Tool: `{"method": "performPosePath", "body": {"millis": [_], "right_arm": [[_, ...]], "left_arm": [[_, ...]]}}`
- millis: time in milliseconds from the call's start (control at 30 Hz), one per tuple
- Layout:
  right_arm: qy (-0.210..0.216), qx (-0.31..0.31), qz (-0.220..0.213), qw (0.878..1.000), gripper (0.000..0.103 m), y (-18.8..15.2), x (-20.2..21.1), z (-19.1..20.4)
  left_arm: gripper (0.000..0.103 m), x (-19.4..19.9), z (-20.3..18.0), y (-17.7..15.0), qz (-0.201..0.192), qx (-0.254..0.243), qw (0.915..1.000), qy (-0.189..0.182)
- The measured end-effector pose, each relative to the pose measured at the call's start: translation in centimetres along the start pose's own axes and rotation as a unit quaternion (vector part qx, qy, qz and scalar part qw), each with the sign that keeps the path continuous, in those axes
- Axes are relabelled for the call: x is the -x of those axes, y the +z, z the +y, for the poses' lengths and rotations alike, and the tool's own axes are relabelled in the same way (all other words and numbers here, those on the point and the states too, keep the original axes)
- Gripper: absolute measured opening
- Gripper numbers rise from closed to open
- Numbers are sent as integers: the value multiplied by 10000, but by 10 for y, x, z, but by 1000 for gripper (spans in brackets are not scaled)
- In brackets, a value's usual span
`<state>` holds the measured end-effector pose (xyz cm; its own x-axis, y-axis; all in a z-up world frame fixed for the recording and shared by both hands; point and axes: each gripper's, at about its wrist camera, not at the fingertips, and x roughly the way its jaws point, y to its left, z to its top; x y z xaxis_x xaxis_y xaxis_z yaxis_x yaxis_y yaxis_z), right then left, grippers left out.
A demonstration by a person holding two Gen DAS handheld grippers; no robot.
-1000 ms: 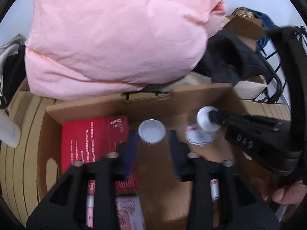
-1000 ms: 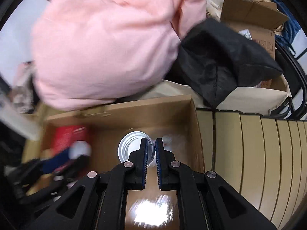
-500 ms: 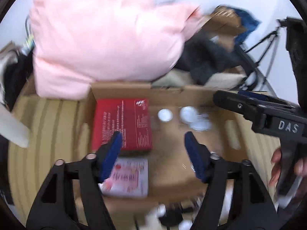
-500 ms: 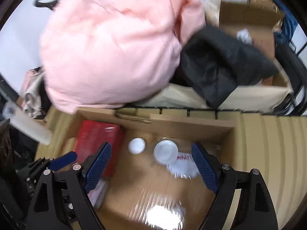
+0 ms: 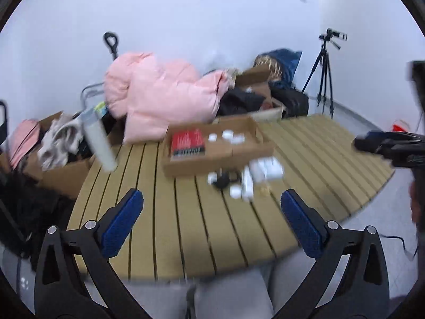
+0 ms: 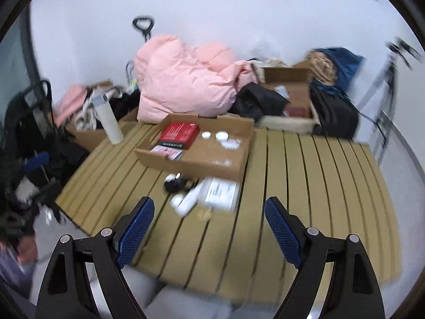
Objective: Organize objects
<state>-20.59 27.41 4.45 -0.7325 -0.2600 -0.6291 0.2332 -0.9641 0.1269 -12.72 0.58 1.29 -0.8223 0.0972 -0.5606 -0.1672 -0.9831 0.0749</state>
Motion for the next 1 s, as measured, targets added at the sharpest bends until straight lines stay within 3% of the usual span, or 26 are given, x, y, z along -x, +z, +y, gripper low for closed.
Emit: {"method": "performPosePath", "body": {"millis": [100,133,167,200,267,467,633,733,833,900,1000], "right_arm": [[90,-385,-902,9951,91,-62,46,21],[193,-370,-762,9962,98,-78,44,29],[348,-368,-77,9987,99,-97,27,38],[394,-438,242,9980,99,-108,17,42],[377,-481,490,9969,99,-125,7,51],[433,-301,363,9979,99,-122,11,64],[574,-708,793,9927,99,-137,0,64],[689,-730,779,9919,99,-141,-4,62],[556,-513,891,9931,99,-131,-28,55],[546,-400,1245,9899,99,-123,-53,48],[348,-247,1147,9925,98,-107,-86,40]], "left_arm": [[103,21,-9,-38,86,321,9994,102],[103,22,-8,-50,128,465,9988,11],[103,22,-8,-56,193,557,9982,-55],[103,19,-8,-61,298,625,9975,-144],[103,10,-7,-63,562,652,9958,-326],[103,7,-3,-71,582,674,9955,-323],[103,1,2,-77,539,768,9936,-634],[103,-9,1,-74,591,675,9952,-395],[101,-34,7,-66,544,779,9938,-569],[100,-51,6,-59,533,706,9930,-786],[95,-90,4,-44,448,514,9958,-610]]}}
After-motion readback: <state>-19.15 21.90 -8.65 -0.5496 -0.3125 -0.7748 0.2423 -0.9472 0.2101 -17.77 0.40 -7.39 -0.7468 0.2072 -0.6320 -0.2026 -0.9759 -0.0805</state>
